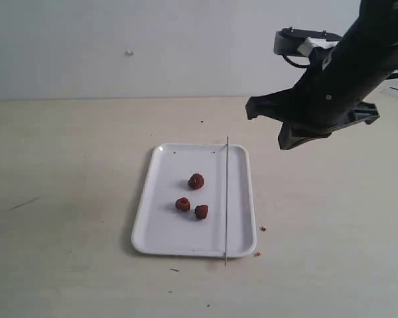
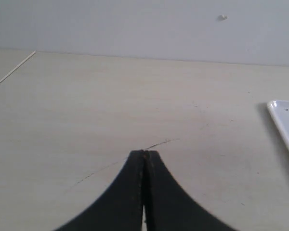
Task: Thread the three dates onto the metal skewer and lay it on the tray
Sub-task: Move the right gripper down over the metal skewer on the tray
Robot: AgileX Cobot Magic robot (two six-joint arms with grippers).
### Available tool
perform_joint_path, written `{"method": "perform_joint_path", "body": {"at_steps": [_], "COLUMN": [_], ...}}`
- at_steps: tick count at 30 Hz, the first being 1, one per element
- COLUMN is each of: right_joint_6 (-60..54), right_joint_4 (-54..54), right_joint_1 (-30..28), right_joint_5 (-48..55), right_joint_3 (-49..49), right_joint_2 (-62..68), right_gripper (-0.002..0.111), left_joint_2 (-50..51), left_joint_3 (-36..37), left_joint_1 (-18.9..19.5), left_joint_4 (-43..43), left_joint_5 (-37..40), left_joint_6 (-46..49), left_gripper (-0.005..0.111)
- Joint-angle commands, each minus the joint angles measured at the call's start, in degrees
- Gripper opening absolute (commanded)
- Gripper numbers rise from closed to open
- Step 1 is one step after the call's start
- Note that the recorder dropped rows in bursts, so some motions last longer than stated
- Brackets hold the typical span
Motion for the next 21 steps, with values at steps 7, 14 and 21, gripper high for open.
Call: {"method": "perform_joint_path", "body": {"at_steps": [7, 14, 21], "right_joint_6": [6.39, 6.09, 6.63], "right_joint_4": [-1.96, 4.27, 4.41], "right_joint_1": [3.38, 3.38, 5.33], "right_joint_5": [5.17, 9.53, 11.95], "right_joint_3": [-5.52, -7.38, -11.02], "right_joint_2": [14.06, 15.77, 15.89], "right_gripper": [0.000, 0.000, 0.000], "left_joint_2": [-0.34, -0.34, -0.34], "left_joint_3": [0.25, 0.25, 0.25], "left_joint_1": [0.21, -0.04, -0.02], "left_joint_4": [-0.34, -0.34, -0.34], "left_joint_5": [-0.38, -0.38, -0.27], "left_joint_6": [0.15, 0.15, 0.15], "left_gripper": [0.000, 0.000, 0.000]}}
